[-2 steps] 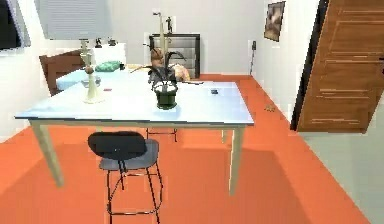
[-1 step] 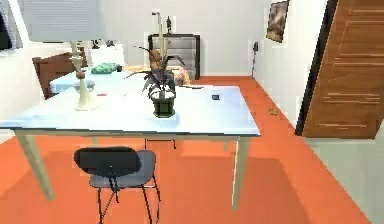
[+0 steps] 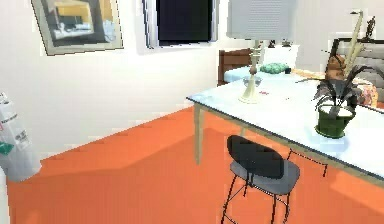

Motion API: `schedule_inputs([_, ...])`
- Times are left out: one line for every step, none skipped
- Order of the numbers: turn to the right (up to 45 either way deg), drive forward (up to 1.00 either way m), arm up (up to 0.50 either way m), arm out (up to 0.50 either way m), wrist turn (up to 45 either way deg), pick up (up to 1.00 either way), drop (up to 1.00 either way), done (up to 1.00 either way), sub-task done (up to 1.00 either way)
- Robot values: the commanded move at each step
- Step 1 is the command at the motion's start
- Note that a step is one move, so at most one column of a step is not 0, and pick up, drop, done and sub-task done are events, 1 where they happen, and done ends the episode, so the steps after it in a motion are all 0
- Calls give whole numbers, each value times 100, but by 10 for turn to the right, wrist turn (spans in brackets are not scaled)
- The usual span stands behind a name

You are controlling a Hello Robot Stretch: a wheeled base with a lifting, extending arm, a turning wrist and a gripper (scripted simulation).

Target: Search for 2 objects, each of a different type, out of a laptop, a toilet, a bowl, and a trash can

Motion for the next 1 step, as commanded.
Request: schedule_inputs([-90,0,0,0,0,0,0,0,0])
